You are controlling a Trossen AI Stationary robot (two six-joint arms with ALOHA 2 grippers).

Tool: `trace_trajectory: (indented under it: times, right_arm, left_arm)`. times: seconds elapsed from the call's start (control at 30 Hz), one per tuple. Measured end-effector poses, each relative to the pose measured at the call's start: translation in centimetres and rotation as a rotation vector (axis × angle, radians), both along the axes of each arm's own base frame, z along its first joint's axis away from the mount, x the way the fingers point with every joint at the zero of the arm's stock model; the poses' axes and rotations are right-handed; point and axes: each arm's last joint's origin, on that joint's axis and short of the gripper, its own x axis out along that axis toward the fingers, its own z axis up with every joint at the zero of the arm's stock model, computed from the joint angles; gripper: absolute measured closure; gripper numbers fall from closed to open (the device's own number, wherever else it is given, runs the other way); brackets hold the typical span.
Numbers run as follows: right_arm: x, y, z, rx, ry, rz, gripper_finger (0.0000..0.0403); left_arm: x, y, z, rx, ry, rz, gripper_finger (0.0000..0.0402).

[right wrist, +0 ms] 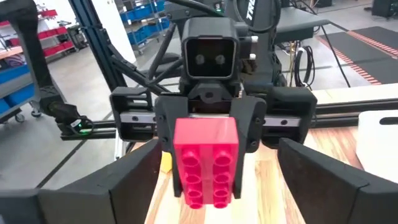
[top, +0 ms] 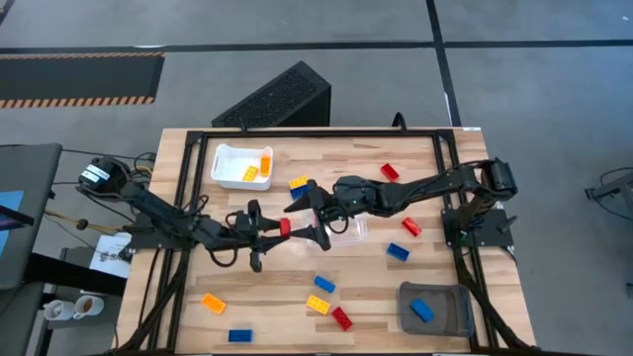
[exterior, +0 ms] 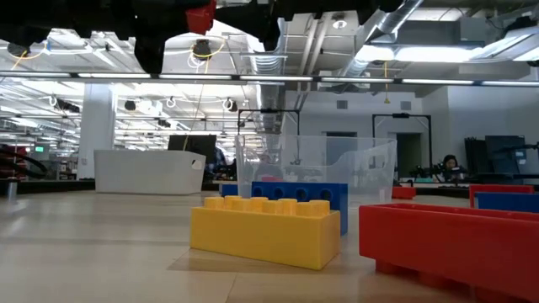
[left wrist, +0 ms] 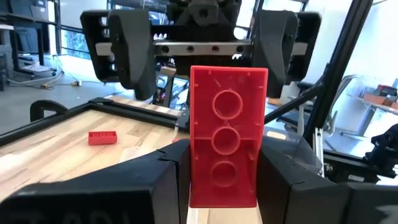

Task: Sort & place blocks by color
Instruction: Put the red game piece into the transparent bin

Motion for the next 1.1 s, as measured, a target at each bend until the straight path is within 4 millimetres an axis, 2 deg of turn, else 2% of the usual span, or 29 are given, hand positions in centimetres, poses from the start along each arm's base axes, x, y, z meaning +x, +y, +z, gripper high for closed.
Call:
trace_trajectory:
  times: [0.13,0.27,0.53,0.9,1.1]
  right_arm:
    - [0.0,0.0,0.0,0.005,-0.003,-0.002,0.0042]
    - [0.0,-0.1,0.1,0.001,-0.010,-0.003,0.0047]
    - [0.0,-0.2,0.1,-0.021,-0.014,-0.041,0.0086]
    - [0.1,-0.3,0.2,-0.023,-0.022,-0.041,0.0124]
    - [0.1,-0.4,0.5,-0.021,-0.051,-0.044,0.0171]
  left_arm:
    - [0.1,0.4,0.2,-0.008,-0.021,0.017,0.0305]
    - [0.3,1.0,0.3,-0.022,-0.035,0.020,0.0305]
    - [0.8,2.1,0.4,-0.061,-0.053,0.004,0.0305]
    - [0.8,2.1,0.7,-0.061,-0.079,-0.008,0.0305]
    - [0.8,2.1,0.7,-0.060,-0.076,-0.008,0.0305]
